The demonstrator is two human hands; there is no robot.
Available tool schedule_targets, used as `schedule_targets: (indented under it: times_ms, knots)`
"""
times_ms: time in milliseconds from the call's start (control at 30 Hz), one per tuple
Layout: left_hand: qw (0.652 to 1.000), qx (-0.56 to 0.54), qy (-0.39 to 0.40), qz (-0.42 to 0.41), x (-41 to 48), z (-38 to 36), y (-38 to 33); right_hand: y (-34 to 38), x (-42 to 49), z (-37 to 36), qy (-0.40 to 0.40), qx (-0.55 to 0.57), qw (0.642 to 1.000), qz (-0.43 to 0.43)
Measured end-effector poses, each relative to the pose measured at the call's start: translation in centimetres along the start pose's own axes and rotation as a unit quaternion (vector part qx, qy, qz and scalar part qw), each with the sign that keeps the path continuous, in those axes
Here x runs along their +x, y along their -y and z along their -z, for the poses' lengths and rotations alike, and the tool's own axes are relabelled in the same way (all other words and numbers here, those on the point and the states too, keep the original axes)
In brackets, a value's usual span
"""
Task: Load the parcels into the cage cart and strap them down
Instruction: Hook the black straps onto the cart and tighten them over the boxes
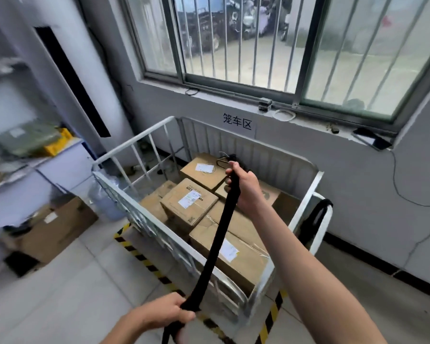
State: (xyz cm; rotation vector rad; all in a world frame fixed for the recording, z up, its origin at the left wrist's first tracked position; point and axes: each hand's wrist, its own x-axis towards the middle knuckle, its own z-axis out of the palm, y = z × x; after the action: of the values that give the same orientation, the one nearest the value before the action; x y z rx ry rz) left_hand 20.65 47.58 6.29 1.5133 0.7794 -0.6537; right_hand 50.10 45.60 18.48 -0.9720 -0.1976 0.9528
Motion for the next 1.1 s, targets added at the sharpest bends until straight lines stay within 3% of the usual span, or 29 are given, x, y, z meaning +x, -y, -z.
schedule_targets:
  times_ms: [100,233,300,367,467,600,700,867,1100]
  knots:
    - [0.997,0.033,0.013,0.072,-1.7,1.8,3.6,-2.1,-1.5,-3.0,0.035,-0.029,0.999,0.016]
    - [0.989,0.109,0.03,0.09,-2.2,4.6,7.5,-5.5,-3.9,-5.9,0.059,-0.064,0.996,0.015]
    - [0.995,0.09,0.01,0.045,-3.0,6.1,6.6,-7.1,-5.0,-6.8,0.094,-0.096,0.991,0.012]
    - [0.996,-0.061,-0.049,-0.049,-4.3,7.7,3.7,-8.6,-5.5,-7.8,0.128,-0.137,0.982,0.015]
    - [0.947,-0.243,-0.088,-0.191,-6.2,10.3,-2.4,-10.0,-6.1,-9.7,0.16,-0.177,0.971,-0.017]
    - [0.931,-0.253,-0.079,-0.25,-6.7,15.4,-9.9,-11.3,-4.9,-11.1,0.215,-0.219,0.951,-0.04]
    - [0.936,-0.195,-0.124,-0.265,-4.7,19.1,-13.0,-11.2,-1.8,-11.6,0.19,-0.245,0.95,-0.028]
    - [0.897,-0.231,-0.204,-0.317,-0.4,23.4,-18.1,-10.0,5.7,-11.8,0.139,-0.207,0.968,-0.025]
    - [0.881,-0.162,-0.301,-0.326,5.7,28.5,-23.9,-8.3,15.2,-11.6,0.035,-0.083,0.994,0.054]
